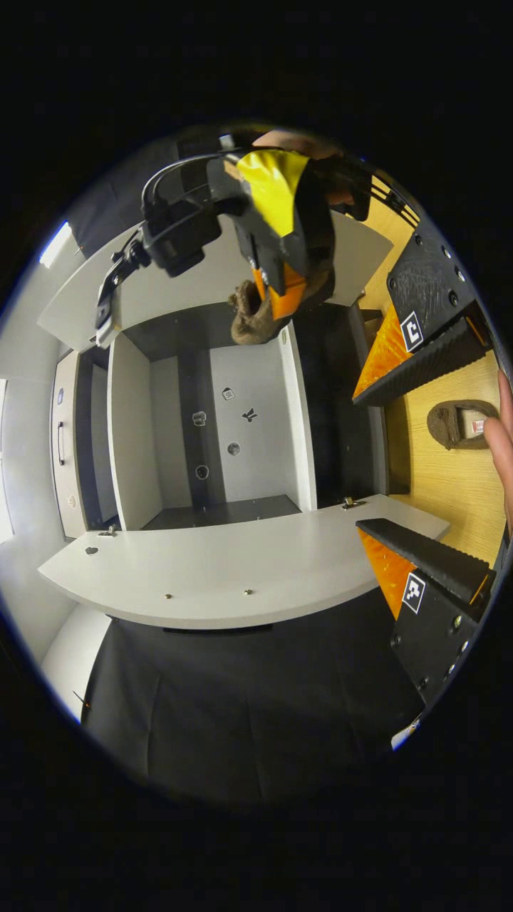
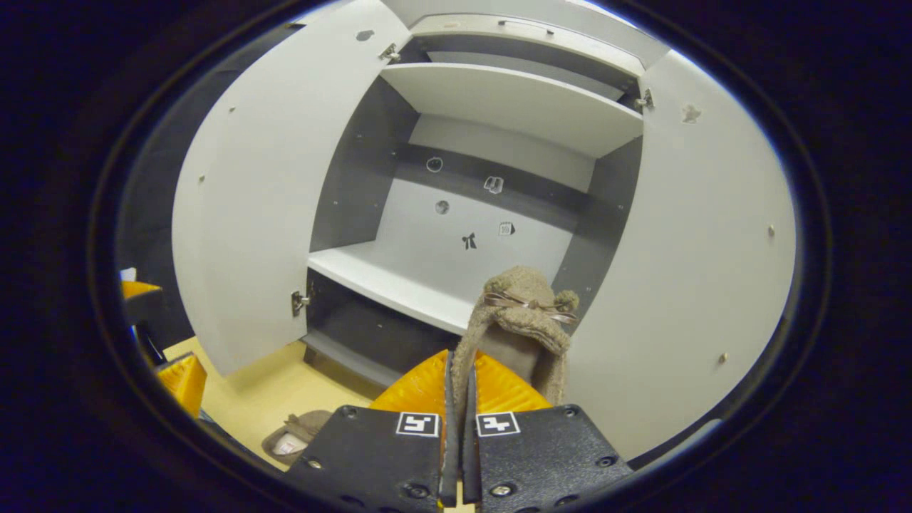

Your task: Grab one shoe with the right hand and put it into the shoe cabinet, grab the other shoe with the left hand and put it into the shoe cabinet; then close the right door with the right hand and the left door with the left hand.

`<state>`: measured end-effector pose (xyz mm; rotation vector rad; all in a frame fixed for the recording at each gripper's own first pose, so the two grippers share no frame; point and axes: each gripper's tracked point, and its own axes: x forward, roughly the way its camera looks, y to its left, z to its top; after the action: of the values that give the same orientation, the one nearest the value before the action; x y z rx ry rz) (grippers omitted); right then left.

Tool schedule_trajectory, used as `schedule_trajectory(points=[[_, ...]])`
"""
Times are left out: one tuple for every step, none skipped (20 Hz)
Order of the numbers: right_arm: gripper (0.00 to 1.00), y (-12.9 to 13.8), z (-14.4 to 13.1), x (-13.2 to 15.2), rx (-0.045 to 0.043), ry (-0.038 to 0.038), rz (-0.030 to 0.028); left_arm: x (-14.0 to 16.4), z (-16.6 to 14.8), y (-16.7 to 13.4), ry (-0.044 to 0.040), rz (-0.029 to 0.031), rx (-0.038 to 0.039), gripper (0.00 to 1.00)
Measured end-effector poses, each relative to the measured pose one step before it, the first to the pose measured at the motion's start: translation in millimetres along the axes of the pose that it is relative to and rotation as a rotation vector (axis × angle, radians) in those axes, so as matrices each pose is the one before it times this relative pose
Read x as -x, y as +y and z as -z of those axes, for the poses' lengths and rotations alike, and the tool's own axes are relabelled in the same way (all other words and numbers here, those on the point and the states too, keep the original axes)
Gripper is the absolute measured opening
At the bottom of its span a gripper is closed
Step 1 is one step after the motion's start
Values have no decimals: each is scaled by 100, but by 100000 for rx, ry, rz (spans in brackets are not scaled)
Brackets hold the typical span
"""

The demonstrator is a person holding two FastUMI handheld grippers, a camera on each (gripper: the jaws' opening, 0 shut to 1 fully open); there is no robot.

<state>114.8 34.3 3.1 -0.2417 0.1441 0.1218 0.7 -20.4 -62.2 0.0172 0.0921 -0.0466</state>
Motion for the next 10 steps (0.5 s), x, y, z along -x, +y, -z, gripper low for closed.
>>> schedule_trajectory(points=[[6, -26, -775, -663, -894, -522, -323, -216, -377, 44, -760, 67, -730, 96], [6, -122, -495, -831, -719, -327, 64, -169, -341, 60, -689, 73, -704, 96], [6, -237, -524, -852, 195, -311, 626, -262, -291, 178, -765, -271, -302, 96], [6, -327, -386, -868, 308, -239, 729, -167, -218, 222, -367, -579, -182, 96], [6, -173, -397, -935, -47, 166, 287, -134, -50, 123, 19, -505, 130, 96], [6, -91, -180, -1101, 268, 1479, 75, -28, 89, 174, 345, -696, 149, 96], [6, -118, 28, -1099, 227, 2290, 191, -16, 191, 170, 580, -680, -21, 96], [5, -180, 41, -1069, -185, 2146, 535, -27, 205, 227, 607, -1118, -310, 96], [6, -37, -352, -957, -1363, 1103, 576, -31, 212, 478, 247, -1638, -260, 96], [6, -347, -351, -931, -1309, 509, 424, -7, 352, 238, 1003, -647, 390, 96]])
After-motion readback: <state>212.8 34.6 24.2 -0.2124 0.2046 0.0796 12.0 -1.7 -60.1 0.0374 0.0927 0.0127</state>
